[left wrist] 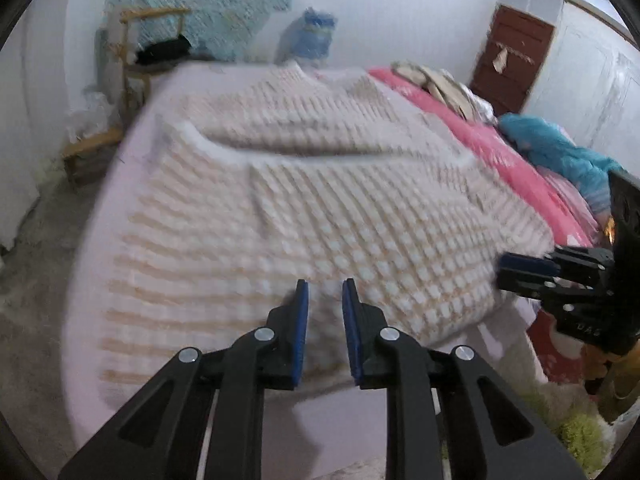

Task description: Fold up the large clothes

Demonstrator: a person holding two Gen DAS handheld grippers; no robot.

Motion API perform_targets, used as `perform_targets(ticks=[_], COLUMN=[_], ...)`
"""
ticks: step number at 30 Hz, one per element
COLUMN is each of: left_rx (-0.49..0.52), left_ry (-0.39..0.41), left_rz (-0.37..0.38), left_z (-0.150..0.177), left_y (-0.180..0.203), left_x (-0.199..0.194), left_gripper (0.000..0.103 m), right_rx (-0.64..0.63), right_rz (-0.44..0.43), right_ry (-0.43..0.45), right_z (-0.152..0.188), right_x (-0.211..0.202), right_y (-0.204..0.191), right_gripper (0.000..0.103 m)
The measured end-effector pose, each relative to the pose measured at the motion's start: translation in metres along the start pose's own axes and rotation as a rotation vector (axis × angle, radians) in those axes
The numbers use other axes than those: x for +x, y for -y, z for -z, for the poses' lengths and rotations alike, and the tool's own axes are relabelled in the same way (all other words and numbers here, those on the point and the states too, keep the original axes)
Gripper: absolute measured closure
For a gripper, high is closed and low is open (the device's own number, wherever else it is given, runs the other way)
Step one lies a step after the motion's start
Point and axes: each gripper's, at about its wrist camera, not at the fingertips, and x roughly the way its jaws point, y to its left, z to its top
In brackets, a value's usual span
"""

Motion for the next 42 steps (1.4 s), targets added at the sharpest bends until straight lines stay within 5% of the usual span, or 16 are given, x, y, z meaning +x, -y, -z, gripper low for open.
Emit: perform_targets(ticks=[2,5,8,14,17,19,22,25,31,34,37,42], left_rx=[-0.043,-0.128,-0.202,-0.142,-0.179,-0.226,-0.228,-0.202,-0.086,-0.086,-0.072,-0.230], left_ry=[0.028,-0.043,-0.041,0.049,-0.021,-0.045,-0.043,-0.003,0.090,0.085,0.034,-0.128], left_rz=[-0.057,-0.128,-0.075,-0.111,-0.145,-0.115,-0.109,-0.102,-0.075,-0.010,0.010,0.114], left_z=[-0.002,0.006,0.007,-0.012,-0.018,-0.019,-0.033,-0.062,-0.165,-0.219,-0.267,-0.328], left_y=[-0.020,-0.052,-0.066,-0.066,-0.078,-0.087,-0.086,-0.081,-0.062,-0.056,-0.052,-0.065], left_x=[-0.011,0.003,0.008,-0.013,0.010,0.018,0.011,-0.004,0.007,0.046,0.105,0.222], left_gripper=[0.085,0.085,0.085,0.083,0.082,0.082,0.081,0.063,0.038,0.026,0.026,0.026], right_rx=[0.054,0.176,0.177,0.210,0.328,0.435,0.448,0.438,0.407,0.415,0.454,0.560], right_rz=[0.040,0.061,0.068,0.107,0.153,0.109,0.083,0.033,-0.063,-0.125,-0.186,-0.213], right_ry=[0.024,-0.023,-0.045,0.052,0.061,-0.022,-0.021,0.028,0.086,0.064,0.002,-0.123], right_z=[0.005,0.024,0.029,0.010,0.015,0.020,0.011,-0.017,-0.119,-0.173,-0.218,-0.275], right_x=[-0.012,0.001,0.017,-0.018,-0.013,0.012,0.008,-0.011,-0.004,0.031,0.082,0.176], right_y=[0.020,0.058,0.061,0.080,0.117,0.140,0.145,0.154,0.182,0.205,0.223,0.259], right_gripper=[0.086,0.081,0.081,0.074,0.066,0.066,0.058,0.042,0.029,0.025,0.025,0.025])
